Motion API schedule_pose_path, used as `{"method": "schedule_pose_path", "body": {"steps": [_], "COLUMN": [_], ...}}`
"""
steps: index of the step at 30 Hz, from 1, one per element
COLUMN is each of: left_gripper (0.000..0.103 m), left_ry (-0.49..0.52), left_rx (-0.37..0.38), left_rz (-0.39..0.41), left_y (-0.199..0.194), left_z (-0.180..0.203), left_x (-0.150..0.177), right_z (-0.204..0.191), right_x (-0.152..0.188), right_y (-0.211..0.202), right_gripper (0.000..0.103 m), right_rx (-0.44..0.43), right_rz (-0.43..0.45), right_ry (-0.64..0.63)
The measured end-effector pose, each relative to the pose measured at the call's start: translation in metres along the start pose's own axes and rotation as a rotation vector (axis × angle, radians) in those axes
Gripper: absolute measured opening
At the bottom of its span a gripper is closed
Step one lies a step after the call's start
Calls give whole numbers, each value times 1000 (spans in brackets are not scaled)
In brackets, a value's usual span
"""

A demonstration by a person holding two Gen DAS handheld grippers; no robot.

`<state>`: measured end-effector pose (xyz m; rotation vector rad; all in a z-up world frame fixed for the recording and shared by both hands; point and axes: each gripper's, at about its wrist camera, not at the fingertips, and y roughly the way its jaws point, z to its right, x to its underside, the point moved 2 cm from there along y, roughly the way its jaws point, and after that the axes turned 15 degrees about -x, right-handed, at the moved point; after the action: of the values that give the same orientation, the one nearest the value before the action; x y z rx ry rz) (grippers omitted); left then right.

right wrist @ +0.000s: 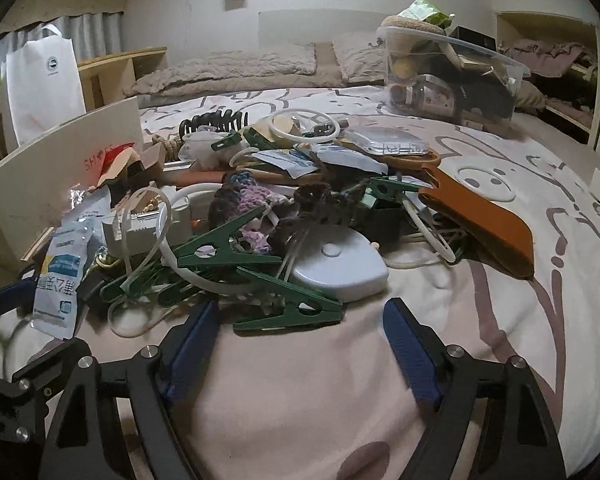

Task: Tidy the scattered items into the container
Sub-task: 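Lower the right tool onto a green clip while the left tool approaches the white sachet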

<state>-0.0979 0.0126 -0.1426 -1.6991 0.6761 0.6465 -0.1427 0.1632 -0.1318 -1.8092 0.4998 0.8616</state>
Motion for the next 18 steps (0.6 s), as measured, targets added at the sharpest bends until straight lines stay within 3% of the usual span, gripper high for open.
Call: {"method": "schedule_pose_path", "body": {"steps": [2, 7, 18], "left_gripper": [103, 103, 103], "left_ry": [-4, -50, -96], "left_rx": [1, 3, -40], "left_rz": [-12, -35, -44], "left_y": [2, 9, 19], "left_z": [0, -8, -15], "left_x": [1, -1, -7], "right_z": [1, 4, 14], "right_x": [-2, -2, 1], "right_y": [2, 1, -12], "right_gripper": [84, 53, 53], "right_rx": [-4, -6, -105], "right_rz": [-4, 0, 24], "right_ry": [1, 14, 85]}}
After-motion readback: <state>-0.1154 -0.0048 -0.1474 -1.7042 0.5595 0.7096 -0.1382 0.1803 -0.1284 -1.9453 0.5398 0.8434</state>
